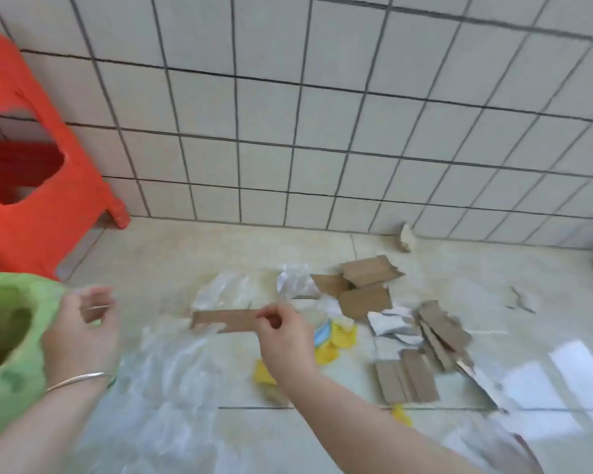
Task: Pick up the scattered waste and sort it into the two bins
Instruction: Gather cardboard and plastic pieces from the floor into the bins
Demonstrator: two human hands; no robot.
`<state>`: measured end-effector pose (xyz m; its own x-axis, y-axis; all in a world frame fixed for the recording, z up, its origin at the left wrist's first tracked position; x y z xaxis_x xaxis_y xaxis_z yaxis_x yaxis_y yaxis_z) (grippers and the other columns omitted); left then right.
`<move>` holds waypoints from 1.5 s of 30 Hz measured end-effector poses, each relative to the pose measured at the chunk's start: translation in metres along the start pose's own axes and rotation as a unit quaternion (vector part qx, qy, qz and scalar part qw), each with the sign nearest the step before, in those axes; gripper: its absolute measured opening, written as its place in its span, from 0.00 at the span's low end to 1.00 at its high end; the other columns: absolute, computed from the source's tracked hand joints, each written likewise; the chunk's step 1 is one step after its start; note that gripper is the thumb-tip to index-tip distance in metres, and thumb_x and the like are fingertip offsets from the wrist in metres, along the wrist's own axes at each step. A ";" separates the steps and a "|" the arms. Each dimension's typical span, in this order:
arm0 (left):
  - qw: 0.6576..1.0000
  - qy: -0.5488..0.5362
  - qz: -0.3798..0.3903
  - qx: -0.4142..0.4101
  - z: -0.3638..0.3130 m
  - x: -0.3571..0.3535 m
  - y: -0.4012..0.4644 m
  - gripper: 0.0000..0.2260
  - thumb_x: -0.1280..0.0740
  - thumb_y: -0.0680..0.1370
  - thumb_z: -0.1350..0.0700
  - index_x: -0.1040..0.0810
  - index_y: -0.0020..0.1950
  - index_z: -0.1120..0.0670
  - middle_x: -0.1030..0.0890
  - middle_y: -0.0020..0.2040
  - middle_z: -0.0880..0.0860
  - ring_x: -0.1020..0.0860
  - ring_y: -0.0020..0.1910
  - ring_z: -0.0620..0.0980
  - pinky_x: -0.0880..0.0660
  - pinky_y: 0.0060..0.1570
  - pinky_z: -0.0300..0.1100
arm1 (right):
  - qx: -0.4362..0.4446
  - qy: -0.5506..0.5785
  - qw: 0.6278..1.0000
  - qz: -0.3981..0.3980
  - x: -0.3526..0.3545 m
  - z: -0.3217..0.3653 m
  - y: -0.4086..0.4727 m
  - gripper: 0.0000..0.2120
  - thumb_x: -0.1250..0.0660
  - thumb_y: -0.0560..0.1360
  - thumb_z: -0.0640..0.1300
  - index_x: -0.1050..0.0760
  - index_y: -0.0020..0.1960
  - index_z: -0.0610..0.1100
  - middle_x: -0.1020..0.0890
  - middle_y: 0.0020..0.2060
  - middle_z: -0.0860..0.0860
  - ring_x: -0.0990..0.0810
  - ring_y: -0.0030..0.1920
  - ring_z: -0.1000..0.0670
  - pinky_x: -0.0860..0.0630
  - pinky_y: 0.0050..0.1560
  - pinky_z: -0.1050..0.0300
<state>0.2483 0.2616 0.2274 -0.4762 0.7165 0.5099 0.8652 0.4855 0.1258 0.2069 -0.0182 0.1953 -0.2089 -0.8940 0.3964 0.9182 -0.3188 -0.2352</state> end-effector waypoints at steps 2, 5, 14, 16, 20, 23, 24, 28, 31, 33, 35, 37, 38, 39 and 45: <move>0.996 -0.028 0.082 -0.021 -0.050 -0.052 -0.050 0.11 0.35 0.72 0.61 0.24 0.54 0.58 0.19 0.46 0.56 0.24 0.40 0.39 0.30 0.51 0.39 | -0.032 0.027 0.998 -0.053 0.082 -0.019 -0.005 0.08 0.39 0.74 0.40 0.23 0.43 0.48 0.22 0.38 0.53 0.24 0.39 0.53 0.31 0.38 0.68; 0.979 -0.049 0.189 -0.058 -0.122 -0.122 -0.140 0.10 0.34 0.73 0.64 0.24 0.54 0.59 0.22 0.45 0.51 0.25 0.43 0.48 0.33 0.47 0.38 | -0.056 0.053 0.990 -0.117 0.200 -0.050 -0.026 0.10 0.39 0.73 0.39 0.26 0.38 0.52 0.21 0.38 0.51 0.22 0.42 0.49 0.27 0.42 0.60; 0.906 0.004 0.417 -0.076 -0.184 -0.278 -0.365 0.09 0.36 0.74 0.62 0.27 0.50 0.50 0.22 0.45 0.48 0.25 0.41 0.50 0.32 0.40 0.39 | -0.215 0.077 0.924 -0.306 0.451 -0.262 -0.133 0.09 0.40 0.73 0.39 0.23 0.44 0.49 0.20 0.39 0.52 0.21 0.44 0.48 0.27 0.43 0.58; 0.899 0.018 0.433 -0.061 -0.175 -0.295 -0.388 0.09 0.37 0.74 0.62 0.27 0.50 0.49 0.22 0.46 0.49 0.25 0.43 0.50 0.32 0.37 0.37 | -0.268 0.049 0.912 -0.308 0.463 -0.314 -0.151 0.11 0.41 0.74 0.39 0.22 0.50 0.45 0.19 0.42 0.50 0.21 0.43 0.48 0.28 0.39 0.58; 0.888 0.060 0.453 -0.058 -0.146 -0.314 -0.402 0.09 0.37 0.74 0.62 0.26 0.50 0.50 0.22 0.46 0.49 0.25 0.47 0.50 0.33 0.46 0.39 | -0.341 -0.044 0.902 -0.262 0.453 -0.388 -0.159 0.13 0.42 0.74 0.38 0.22 0.55 0.44 0.18 0.51 0.48 0.25 0.44 0.49 0.30 0.42 0.59; 0.881 0.094 0.461 -0.053 -0.119 -0.322 -0.388 0.09 0.36 0.74 0.63 0.25 0.50 0.50 0.21 0.46 0.50 0.24 0.47 0.51 0.33 0.47 0.40 | -0.387 -0.120 0.895 -0.190 0.432 -0.427 -0.151 0.16 0.42 0.74 0.38 0.25 0.59 0.45 0.21 0.57 0.47 0.23 0.52 0.46 0.25 0.51 0.55; 0.878 0.106 0.464 -0.051 -0.110 -0.324 -0.382 0.09 0.36 0.74 0.63 0.25 0.49 0.50 0.21 0.45 0.50 0.24 0.46 0.52 0.33 0.46 0.40 | -0.398 -0.150 0.890 -0.164 0.425 -0.436 -0.149 0.18 0.42 0.73 0.38 0.27 0.62 0.45 0.23 0.59 0.47 0.24 0.56 0.45 0.25 0.53 0.54; 0.873 0.149 0.462 -0.034 -0.079 -0.342 -0.351 0.08 0.36 0.74 0.62 0.24 0.47 0.49 0.21 0.45 0.50 0.22 0.48 0.54 0.32 0.46 0.41 | -0.380 -0.290 0.872 -0.105 0.410 -0.457 -0.125 0.22 0.43 0.74 0.37 0.35 0.68 0.47 0.30 0.63 0.49 0.32 0.63 0.46 0.29 0.56 0.53; 0.875 0.190 0.444 -0.012 -0.051 -0.363 -0.330 0.09 0.36 0.74 0.61 0.22 0.52 0.53 0.20 0.49 0.53 0.24 0.49 0.53 0.29 0.51 0.44 | -0.392 -0.359 0.843 -0.081 0.403 -0.468 -0.113 0.24 0.39 0.73 0.44 0.38 0.68 0.50 0.29 0.62 0.51 0.31 0.63 0.47 0.30 0.53 0.54; 0.868 0.221 0.444 -0.001 -0.032 -0.377 -0.325 0.10 0.36 0.74 0.61 0.22 0.54 0.54 0.19 0.52 0.54 0.23 0.54 0.54 0.29 0.56 0.45 | -0.404 -0.389 0.825 -0.067 0.399 -0.476 -0.113 0.25 0.36 0.71 0.49 0.38 0.67 0.51 0.29 0.60 0.53 0.30 0.61 0.48 0.30 0.50 0.55; 0.855 0.256 0.452 -0.006 -0.019 -0.394 -0.323 0.11 0.36 0.74 0.59 0.22 0.55 0.55 0.20 0.56 0.54 0.24 0.58 0.55 0.29 0.59 0.44 | -0.410 -0.405 0.815 -0.056 0.396 -0.480 -0.112 0.28 0.33 0.69 0.53 0.38 0.66 0.52 0.30 0.60 0.53 0.30 0.61 0.48 0.31 0.49 0.55; 0.843 0.282 0.457 -0.031 -0.016 -0.413 -0.321 0.11 0.36 0.75 0.57 0.23 0.57 0.55 0.22 0.59 0.55 0.24 0.60 0.56 0.30 0.59 0.44 | -0.424 -0.393 0.815 -0.048 0.397 -0.483 -0.110 0.32 0.30 0.67 0.56 0.38 0.66 0.51 0.29 0.60 0.51 0.30 0.61 0.48 0.32 0.48 0.55; 0.837 0.291 0.460 -0.048 -0.016 -0.423 -0.321 0.12 0.36 0.75 0.57 0.24 0.57 0.55 0.22 0.60 0.55 0.25 0.60 0.56 0.30 0.59 0.45 | -0.431 -0.379 0.818 -0.042 0.397 -0.486 -0.109 0.32 0.30 0.66 0.56 0.37 0.65 0.50 0.28 0.59 0.50 0.29 0.61 0.47 0.32 0.48 0.55; 0.831 0.299 0.464 -0.067 -0.017 -0.432 -0.323 0.12 0.36 0.75 0.56 0.24 0.58 0.55 0.23 0.61 0.56 0.25 0.60 0.56 0.29 0.59 0.45 | -0.437 -0.364 0.822 -0.033 0.397 -0.487 -0.109 0.32 0.28 0.64 0.57 0.36 0.63 0.49 0.27 0.57 0.50 0.28 0.59 0.47 0.32 0.46 0.55; 0.765 0.382 0.464 -0.231 -0.025 -0.480 -0.343 0.27 0.32 0.72 0.45 0.34 0.67 0.50 0.32 0.67 0.50 0.34 0.68 0.53 0.31 0.60 0.48 | -0.435 -0.209 0.874 -0.059 0.420 -0.468 -0.110 0.10 0.26 0.67 0.49 0.21 0.45 0.46 0.18 0.37 0.52 0.21 0.39 0.51 0.24 0.38 0.57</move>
<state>0.1840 -0.2610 -0.0396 0.4547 0.0581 0.8887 0.8224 -0.4106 -0.3939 -0.1391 -0.5064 -0.0274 0.0239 -0.7033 0.7105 0.2572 -0.6824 -0.6842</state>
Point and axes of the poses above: each hand's wrist, its own y-axis towards the middle knuckle, its own x-axis out of the back of the hand, z = x × y, the point moved 9 cm from there along y, towards the middle knuckle
